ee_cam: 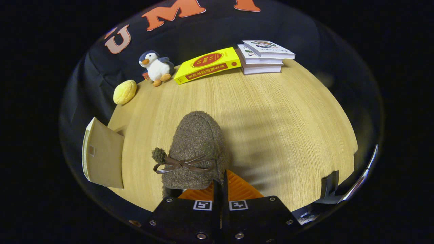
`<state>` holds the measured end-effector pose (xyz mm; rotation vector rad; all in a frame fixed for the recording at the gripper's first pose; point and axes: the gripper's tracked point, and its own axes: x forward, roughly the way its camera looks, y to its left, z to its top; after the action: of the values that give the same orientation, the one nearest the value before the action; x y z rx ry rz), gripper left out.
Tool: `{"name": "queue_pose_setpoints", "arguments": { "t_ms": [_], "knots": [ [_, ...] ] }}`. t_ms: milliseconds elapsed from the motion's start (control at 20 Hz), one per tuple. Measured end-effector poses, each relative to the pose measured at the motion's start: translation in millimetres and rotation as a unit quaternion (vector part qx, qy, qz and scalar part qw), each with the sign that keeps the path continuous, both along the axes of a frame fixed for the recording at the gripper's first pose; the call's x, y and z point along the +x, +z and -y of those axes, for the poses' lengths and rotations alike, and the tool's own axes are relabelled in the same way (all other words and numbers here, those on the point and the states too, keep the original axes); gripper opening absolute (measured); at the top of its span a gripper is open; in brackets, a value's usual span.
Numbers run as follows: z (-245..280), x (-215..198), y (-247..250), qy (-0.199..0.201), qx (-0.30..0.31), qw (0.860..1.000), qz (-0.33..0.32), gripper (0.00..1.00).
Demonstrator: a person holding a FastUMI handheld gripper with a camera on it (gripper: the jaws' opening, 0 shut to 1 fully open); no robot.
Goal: Open the storage box then place both shoes into the box .Put the left shoe in first, then the right shoe, with the right side of both shoes facing outward in a uniform manner.
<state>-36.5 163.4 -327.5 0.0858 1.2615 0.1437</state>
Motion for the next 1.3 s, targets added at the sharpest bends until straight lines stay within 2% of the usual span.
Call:
{"name": "queue_pose_setpoints", "arguments": {
  "t_ms": [300,800,1100,1300],
  "knots": [
    [-86,6,69,0.044,0.037,0.998,0.027,0.04],
    [-285,-10,157,0.145,0.113,0.982,0.047,0.04],
    [-375,-20,158,0.178,0.119,0.976,0.035,0.04],
    [-405,-23,137,0.185,0.101,0.977,0.025,0.04]
  ]
}}
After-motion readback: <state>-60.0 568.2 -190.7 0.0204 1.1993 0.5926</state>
